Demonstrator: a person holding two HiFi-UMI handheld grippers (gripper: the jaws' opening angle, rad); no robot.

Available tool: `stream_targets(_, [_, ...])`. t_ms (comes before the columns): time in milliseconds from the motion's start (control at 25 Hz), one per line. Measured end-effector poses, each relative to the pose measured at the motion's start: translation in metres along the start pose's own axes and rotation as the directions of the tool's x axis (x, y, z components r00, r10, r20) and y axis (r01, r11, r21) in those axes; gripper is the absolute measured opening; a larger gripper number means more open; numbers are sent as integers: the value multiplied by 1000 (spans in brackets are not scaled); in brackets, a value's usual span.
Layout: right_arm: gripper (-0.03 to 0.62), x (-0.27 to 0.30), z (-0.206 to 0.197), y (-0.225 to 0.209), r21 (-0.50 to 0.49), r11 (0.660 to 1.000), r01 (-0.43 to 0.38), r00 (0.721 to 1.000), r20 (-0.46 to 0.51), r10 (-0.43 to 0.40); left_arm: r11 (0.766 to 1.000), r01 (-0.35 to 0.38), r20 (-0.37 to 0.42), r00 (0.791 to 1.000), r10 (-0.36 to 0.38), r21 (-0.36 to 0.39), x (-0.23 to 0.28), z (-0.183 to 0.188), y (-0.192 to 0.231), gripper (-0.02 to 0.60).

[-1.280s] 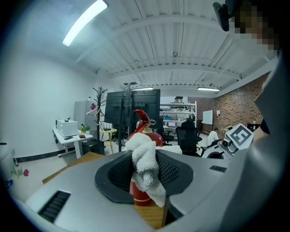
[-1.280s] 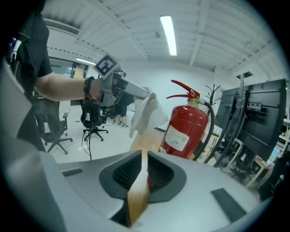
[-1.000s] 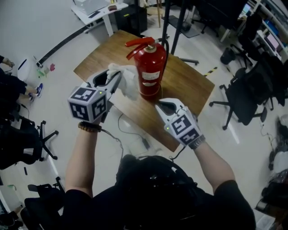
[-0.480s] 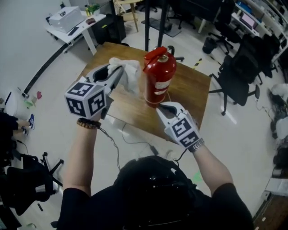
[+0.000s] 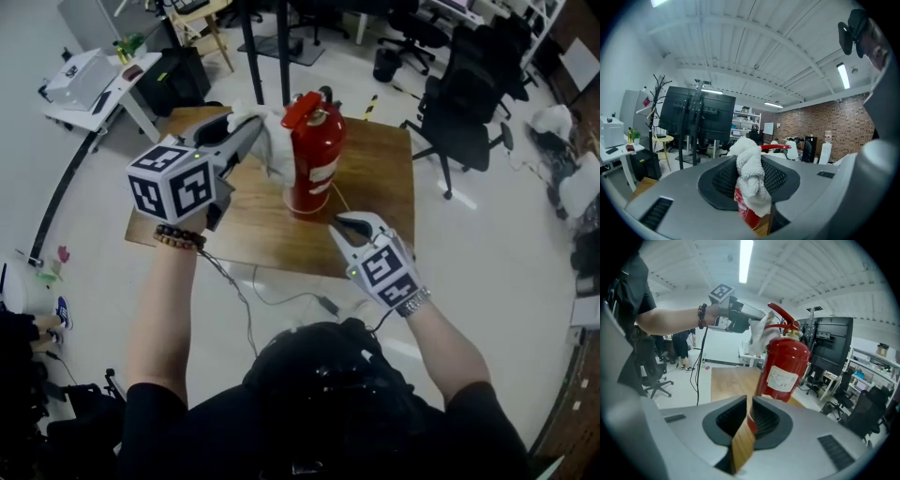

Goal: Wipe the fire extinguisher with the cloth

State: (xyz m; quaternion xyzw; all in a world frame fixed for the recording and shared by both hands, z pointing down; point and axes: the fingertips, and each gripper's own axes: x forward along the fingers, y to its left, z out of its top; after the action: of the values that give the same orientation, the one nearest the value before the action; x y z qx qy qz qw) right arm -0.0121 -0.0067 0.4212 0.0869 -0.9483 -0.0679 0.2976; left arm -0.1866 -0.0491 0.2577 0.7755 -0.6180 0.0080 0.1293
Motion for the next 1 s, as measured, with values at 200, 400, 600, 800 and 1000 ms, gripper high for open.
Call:
stream_targets(200, [52,4,-4,-8,21,999,25,1000,-20,-25,997,68,-59,996,-70,-22,17,-13,1,117])
stream_targets(400, [52,12,-5,-9,21,1000,20,999,-27,-19,995,71,-160,985,-59,73,22,-28,-4,114])
stream_targets(600, [52,25,-2,-7,24,1000,5,999,-35,-4,992,59,-203,978,-36,109,20,-42,5,112])
stream_targets(800, [52,35,-2,-8,28,1000,3,999,-46,-1,992,41,-240,971,-12,117,19,-55,18,112])
stream_targets(1000, [52,39,-14,-8,51,999,2,997,-72,1,992,29,-299,954,10,126,22,-81,25,111])
